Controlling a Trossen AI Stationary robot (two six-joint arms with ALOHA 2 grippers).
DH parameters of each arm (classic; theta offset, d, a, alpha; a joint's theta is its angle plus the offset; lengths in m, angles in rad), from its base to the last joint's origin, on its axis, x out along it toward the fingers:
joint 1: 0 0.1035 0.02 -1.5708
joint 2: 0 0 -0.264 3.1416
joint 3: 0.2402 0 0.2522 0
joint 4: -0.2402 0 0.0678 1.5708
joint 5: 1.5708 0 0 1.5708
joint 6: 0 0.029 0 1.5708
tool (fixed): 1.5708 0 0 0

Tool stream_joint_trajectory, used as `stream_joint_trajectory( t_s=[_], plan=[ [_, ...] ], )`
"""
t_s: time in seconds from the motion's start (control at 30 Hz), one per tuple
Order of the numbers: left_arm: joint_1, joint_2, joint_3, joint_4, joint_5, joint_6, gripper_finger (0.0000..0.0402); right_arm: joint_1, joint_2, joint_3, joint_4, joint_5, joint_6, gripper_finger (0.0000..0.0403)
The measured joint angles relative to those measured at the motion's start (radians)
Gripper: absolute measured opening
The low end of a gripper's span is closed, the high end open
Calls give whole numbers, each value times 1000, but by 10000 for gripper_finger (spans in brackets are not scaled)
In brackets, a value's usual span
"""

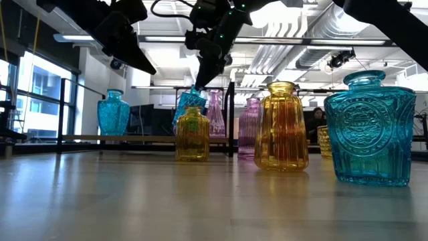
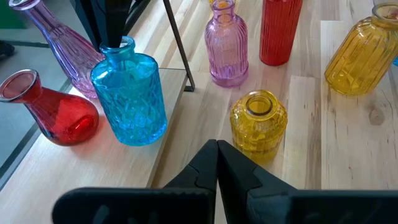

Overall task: Sort vases onto shelf
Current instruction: Put the top blue vase on the shelf aligned with the other blue vase

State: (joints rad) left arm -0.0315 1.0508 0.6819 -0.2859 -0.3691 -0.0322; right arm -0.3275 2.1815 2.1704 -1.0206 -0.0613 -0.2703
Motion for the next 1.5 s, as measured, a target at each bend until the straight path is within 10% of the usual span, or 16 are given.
stream_joint_trajectory(
  t_s=[0.87,1.3,1.5],
  plan=[
    [0,0,0,-1,0,-8,1,-26,0,0,1,21,22,87],
    [70,0,0,272,3,224,1,55,-69,150,-13,279,-93,87],
    [270,41,48,308,218,269,1,53,-225,161,-80,295,-23,87]
  ],
)
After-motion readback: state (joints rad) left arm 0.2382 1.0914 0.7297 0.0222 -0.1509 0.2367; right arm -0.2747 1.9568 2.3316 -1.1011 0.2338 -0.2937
